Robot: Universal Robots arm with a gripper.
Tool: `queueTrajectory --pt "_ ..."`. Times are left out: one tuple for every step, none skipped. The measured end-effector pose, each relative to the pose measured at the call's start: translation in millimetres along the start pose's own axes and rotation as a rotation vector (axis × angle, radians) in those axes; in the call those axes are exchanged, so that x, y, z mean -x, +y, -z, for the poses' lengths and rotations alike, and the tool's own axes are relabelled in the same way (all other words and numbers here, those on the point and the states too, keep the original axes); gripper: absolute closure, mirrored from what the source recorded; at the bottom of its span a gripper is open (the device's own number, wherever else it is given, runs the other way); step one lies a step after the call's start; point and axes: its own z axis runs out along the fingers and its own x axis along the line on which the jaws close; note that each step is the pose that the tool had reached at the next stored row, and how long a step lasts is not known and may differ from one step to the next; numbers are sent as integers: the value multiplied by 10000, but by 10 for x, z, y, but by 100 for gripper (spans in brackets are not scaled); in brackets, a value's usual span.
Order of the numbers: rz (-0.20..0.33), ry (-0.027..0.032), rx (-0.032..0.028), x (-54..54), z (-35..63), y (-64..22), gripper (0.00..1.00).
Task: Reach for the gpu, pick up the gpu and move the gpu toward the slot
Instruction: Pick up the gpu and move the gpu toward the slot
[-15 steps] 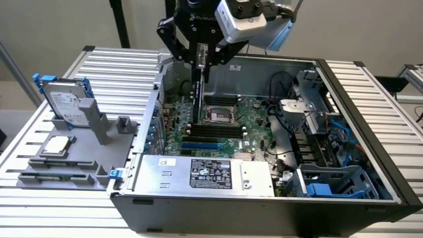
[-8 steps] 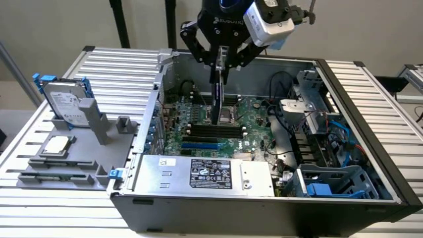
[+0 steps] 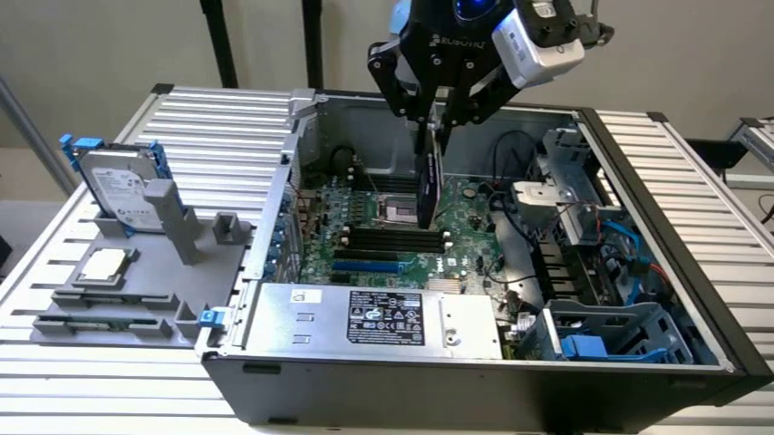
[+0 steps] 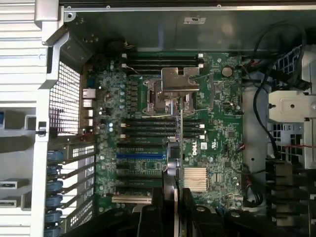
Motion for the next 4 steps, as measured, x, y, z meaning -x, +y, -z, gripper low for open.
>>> queueTrajectory --pt "-1 0 0 0 0 0 73" --pt "-1 0 1 0 0 0 73" --pt "-1 0 1 0 0 0 73" --pt "0 0 1 0 0 0 73"
